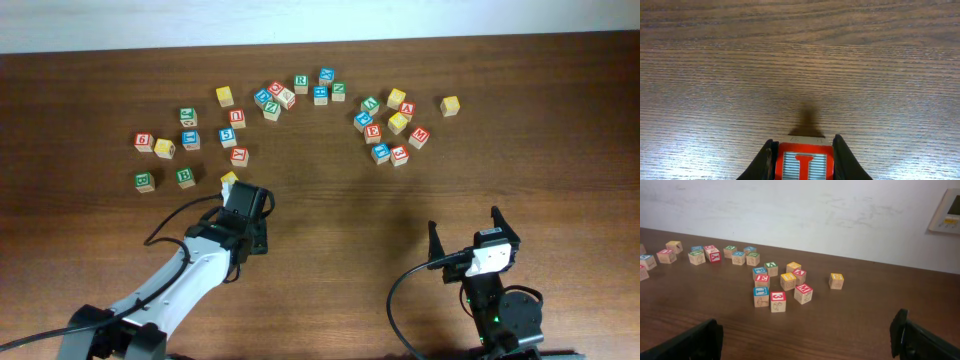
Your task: Spell out ICRA
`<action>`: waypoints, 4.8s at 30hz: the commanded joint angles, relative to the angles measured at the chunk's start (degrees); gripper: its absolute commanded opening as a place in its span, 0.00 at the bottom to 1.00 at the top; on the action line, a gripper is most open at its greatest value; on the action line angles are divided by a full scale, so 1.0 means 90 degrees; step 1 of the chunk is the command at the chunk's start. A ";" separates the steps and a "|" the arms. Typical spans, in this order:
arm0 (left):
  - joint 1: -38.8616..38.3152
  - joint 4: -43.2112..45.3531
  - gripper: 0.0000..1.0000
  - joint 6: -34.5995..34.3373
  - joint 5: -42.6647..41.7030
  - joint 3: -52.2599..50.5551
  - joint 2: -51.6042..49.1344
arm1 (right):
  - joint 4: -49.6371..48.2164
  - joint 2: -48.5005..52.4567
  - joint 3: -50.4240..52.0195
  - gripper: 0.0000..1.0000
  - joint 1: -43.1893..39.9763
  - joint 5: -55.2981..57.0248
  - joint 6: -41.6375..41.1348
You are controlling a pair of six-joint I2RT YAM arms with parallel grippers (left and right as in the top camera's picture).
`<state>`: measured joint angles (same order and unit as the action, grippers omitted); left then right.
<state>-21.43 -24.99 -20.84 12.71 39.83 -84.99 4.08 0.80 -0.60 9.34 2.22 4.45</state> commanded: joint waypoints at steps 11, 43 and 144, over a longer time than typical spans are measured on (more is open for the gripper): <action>-0.0019 0.0012 0.40 -0.0017 0.0090 -0.0053 -0.0039 | 0.0051 -0.0049 0.0032 0.98 -0.0046 -0.0010 -0.0075; -0.0019 0.0012 0.55 -0.0017 0.0090 -0.0053 -0.0039 | 0.0051 -0.0049 0.0032 0.98 -0.0046 -0.0010 -0.0075; -0.0019 0.0015 0.82 -0.0017 0.0090 -0.0053 -0.0039 | 0.0051 -0.0049 0.0032 0.98 -0.0046 -0.0010 -0.0075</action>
<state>-21.43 -24.99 -20.82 12.73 39.83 -84.99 4.08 0.80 -0.60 9.34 2.22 4.47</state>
